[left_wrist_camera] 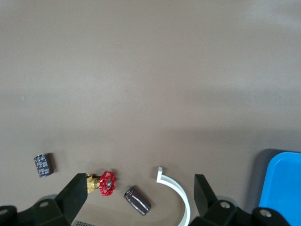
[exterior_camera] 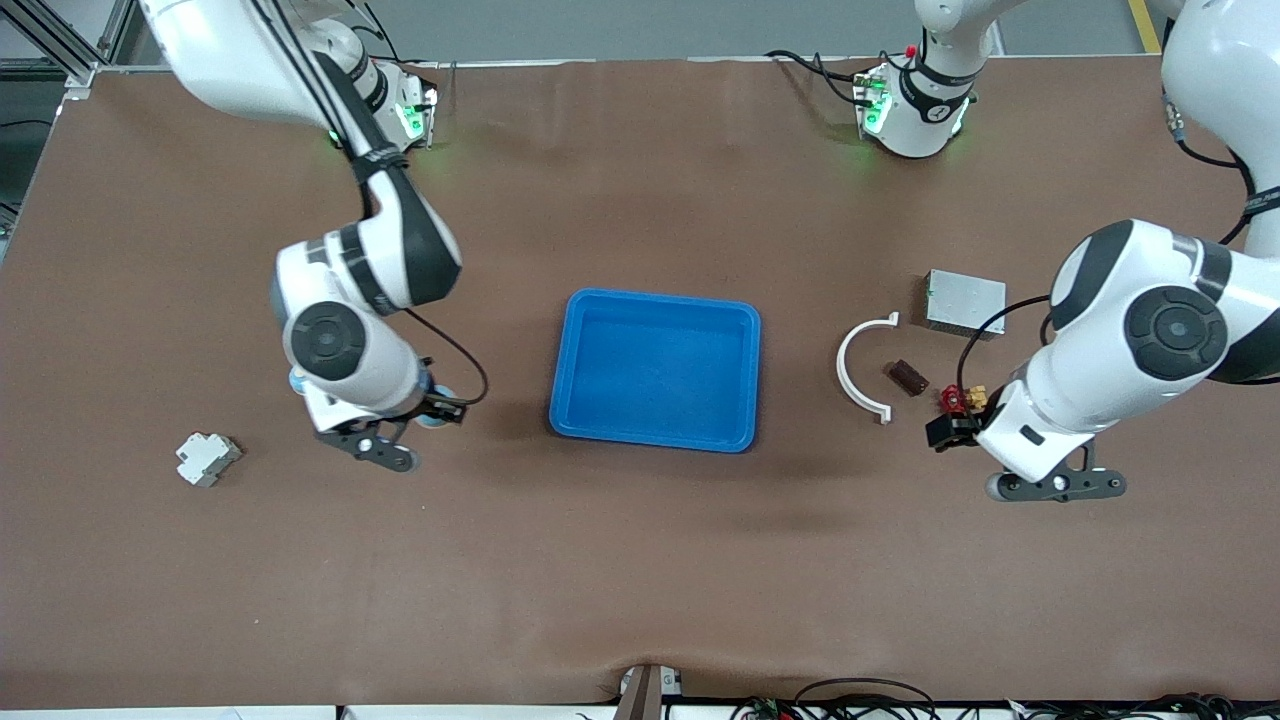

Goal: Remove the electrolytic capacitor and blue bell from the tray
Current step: 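Set the capacitor near the valve while the right gripper carries the bell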

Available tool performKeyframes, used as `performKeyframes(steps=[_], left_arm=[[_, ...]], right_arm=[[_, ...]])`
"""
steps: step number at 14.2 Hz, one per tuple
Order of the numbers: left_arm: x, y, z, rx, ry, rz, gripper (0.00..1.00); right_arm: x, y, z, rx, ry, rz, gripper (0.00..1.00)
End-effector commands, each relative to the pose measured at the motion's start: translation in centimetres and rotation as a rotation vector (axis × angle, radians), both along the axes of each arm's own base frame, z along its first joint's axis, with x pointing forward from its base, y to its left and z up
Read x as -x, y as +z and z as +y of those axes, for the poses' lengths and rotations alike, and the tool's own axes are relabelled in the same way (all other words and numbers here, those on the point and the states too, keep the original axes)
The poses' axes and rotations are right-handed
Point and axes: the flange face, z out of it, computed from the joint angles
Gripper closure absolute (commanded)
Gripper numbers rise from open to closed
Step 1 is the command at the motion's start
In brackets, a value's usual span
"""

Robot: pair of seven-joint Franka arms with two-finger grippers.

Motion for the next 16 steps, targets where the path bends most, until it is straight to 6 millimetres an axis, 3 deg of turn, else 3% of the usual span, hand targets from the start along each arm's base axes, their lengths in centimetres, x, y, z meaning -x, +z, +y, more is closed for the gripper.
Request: performKeyframes(steps=[1, 3, 5, 7, 10, 13, 16], left_arm=[[-1.4, 0.8, -0.8, 0.002, 0.005, -0.010, 0.00], [-1.3, 0.2, -3.3, -0.065, 0.003, -0.013, 0.00], [-1.2, 0.7, -3.7, -0.064, 0.037, -0.021, 0.00], [-0.4, 3.2, -4.5, -0.034, 0.076, -0.045, 0.00], [3.2, 8.4, -1.1, -0.052, 0.102, -0.013, 0.00], [6.5, 12.2, 3.1, -0.106, 0.025, 0.041, 0.00], [11.4, 15.4, 4.6, -0.053, 0.014, 0.030, 0.00]], right_arm=[[-0.3, 0.9, -5.5, -0.018, 0.085, 0.004, 1.00], [-1.1, 0.9, -9.4, -0.037, 0.121, 0.011, 1.00], [-1.7, 0.8, -12.5, -0.052, 0.167, 0.006, 1.00], [-2.2, 0.6, -15.8, -0.065, 0.206, -0.003, 1.00], [-2.3, -0.8, -19.1, -0.119, 0.220, -0.021, 1.00], [-2.1, -2.7, -21.8, -0.124, 0.259, -0.053, 1.00], [-2.4, -4.4, -24.1, -0.125, 0.267, -0.065, 1.00]])
